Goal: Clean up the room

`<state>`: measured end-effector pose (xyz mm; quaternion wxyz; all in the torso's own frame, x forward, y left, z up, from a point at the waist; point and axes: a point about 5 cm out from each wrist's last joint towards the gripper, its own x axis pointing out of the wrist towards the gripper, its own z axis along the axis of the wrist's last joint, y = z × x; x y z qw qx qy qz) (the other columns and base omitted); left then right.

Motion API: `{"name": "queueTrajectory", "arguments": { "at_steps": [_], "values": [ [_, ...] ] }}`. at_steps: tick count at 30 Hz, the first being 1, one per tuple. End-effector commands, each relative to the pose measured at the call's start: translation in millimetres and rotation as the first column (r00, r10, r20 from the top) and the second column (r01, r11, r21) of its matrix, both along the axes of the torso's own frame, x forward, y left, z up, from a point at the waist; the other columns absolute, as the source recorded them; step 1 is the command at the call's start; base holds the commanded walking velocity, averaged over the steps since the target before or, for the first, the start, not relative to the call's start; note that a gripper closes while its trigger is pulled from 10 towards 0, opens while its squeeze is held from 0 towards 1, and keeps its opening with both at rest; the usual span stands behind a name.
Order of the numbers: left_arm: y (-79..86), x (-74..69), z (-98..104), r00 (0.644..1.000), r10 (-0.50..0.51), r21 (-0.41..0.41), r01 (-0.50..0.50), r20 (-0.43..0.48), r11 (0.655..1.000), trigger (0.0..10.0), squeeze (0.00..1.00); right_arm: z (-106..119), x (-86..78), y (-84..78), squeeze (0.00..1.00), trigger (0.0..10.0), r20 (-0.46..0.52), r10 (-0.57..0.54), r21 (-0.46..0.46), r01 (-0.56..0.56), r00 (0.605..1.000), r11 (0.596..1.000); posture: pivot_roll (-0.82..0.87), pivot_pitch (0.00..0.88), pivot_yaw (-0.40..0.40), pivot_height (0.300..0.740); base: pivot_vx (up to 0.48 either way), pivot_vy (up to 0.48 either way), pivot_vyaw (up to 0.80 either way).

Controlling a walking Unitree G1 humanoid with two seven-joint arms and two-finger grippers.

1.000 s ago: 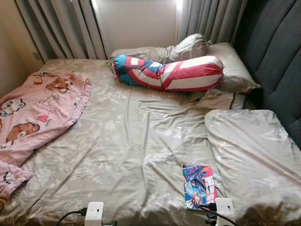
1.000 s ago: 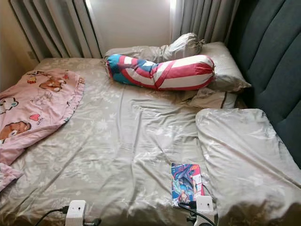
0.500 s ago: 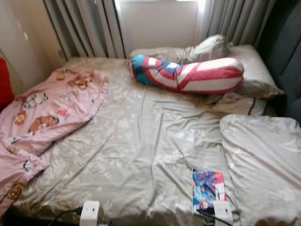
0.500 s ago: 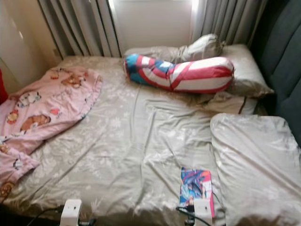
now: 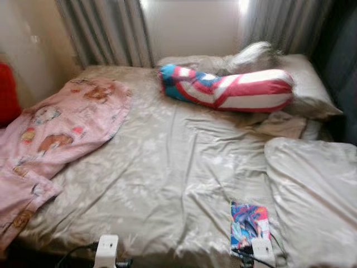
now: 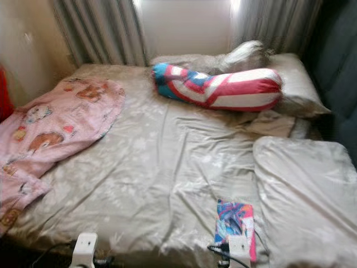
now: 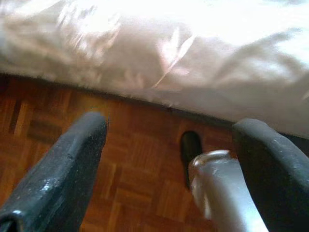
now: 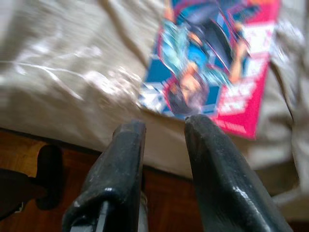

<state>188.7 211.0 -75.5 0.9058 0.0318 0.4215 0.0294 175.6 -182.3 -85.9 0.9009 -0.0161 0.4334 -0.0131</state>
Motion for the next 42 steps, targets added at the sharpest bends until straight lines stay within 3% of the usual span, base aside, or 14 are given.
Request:
{"name": "queueTrajectory", "arguments": {
  "at_steps": [1,7,42],
  "values": [
    [3.2,-5.1,-2.4,1.0,0.001,0.019,-0.001,-0.026,1.0,10.0,0.0,-0.8,-0.8,2.8,0.0,10.0,-0.006,0.006,0.008,-0.006,1.0,1.0,-0.03,0.007,0.018,0.74,0.0,0.0,0.56],
    [2.7,-4.3,-2.2,1.0,0.004,0.017,-0.003,-0.027,1.0,10.0,0.0,-0.7,-0.2,2.1,0.0,10.0,-0.011,-0.003,0.006,0.003,1.0,1.0,-0.03,0.025,0.016,0.74,0.0,0.049,0.0],
    [-1.0,1.3,-0.3,1.0,0.001,0.015,0.0,-0.018,1.0,10.0,0.0,-0.5,1.3,4.5,0.0,10.0,-0.019,0.012,0.0,-0.012,1.0,1.0,-0.02,0.063,0.014,0.74,0.0,0.347,0.0]
  ]
}}
